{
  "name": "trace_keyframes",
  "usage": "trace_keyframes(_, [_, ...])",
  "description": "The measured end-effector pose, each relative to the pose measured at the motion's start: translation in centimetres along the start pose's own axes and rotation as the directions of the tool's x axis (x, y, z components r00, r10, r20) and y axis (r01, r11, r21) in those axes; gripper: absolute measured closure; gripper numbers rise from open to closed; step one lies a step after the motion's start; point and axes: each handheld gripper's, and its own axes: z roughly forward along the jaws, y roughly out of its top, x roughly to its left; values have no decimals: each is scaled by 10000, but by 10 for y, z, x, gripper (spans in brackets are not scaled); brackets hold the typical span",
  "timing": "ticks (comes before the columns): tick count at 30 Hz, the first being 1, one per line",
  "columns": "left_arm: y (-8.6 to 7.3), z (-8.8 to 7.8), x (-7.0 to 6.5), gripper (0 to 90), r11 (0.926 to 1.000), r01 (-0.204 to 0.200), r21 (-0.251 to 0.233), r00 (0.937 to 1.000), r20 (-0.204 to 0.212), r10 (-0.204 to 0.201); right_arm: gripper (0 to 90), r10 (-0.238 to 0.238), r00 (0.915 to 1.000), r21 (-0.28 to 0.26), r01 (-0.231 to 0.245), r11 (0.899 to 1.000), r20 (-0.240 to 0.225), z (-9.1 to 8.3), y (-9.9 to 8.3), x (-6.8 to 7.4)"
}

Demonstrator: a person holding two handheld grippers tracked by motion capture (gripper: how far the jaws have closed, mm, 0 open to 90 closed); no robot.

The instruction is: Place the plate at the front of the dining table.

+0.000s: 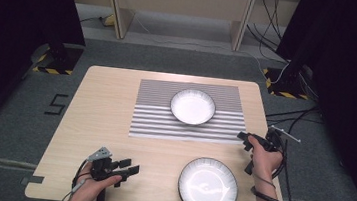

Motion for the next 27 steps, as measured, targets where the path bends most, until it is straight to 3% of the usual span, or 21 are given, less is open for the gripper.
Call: trace_keyframes(27, [0,-1,-1,447,10000,-24,13,10000,-25,24,518,-208,9997,24,208,9998,-96,-27,-32,-22])
